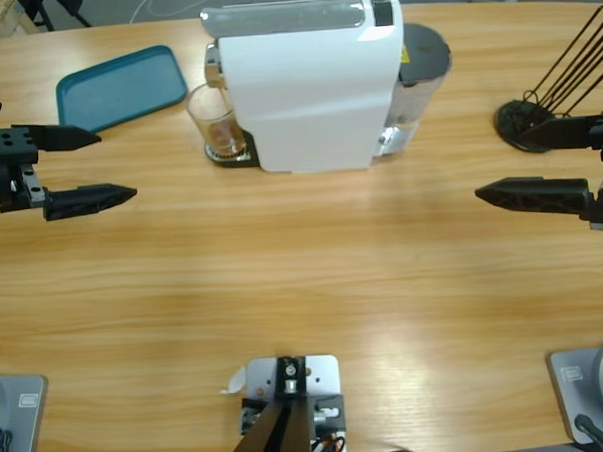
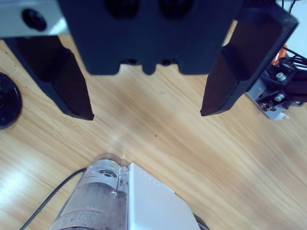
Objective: Pour coffee
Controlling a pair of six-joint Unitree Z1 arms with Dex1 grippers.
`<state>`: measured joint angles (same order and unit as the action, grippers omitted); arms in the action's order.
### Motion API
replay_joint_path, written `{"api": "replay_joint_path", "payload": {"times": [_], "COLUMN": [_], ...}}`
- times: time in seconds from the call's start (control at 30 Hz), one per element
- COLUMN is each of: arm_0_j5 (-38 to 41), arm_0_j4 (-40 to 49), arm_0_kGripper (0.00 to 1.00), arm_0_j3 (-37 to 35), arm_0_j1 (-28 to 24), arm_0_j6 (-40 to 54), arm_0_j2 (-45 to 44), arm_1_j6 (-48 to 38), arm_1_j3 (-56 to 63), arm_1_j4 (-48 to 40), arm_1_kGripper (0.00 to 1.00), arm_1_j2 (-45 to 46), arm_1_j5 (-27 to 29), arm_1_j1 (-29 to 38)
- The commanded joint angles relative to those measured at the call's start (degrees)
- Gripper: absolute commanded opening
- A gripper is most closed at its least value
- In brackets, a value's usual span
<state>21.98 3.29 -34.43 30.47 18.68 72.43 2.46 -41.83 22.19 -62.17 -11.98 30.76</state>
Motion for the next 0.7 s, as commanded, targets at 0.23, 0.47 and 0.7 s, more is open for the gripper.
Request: {"api": "replay_joint_path", "payload": {"times": [0.23,0.47,0.7], "arm_0_j5": [-0.71,-0.71,-2.90], "arm_0_j4": [-0.04,-0.11,-0.13], "arm_0_kGripper": [1.000,1.000,1.000], "arm_0_j3": [1.91,1.50,0.99], "arm_0_j1": [0.47,0.47,0.47], "arm_0_j6": [-0.67,-1.76,-1.72], "arm_0_j2": [-0.19,0.39,-0.56], "arm_1_j6": [-0.53,-0.58,-0.62], "arm_1_j3": [2.01,2.01,2.01], "arm_1_j4": [-0.13,-0.22,-0.23], "arm_1_kGripper": [1.000,1.000,1.000], "arm_1_j2": [1.56,0.93,0.82], "arm_1_j5": [1.18,1.25,1.25], "arm_1_j1": [-0.44,-0.44,-0.44]}}
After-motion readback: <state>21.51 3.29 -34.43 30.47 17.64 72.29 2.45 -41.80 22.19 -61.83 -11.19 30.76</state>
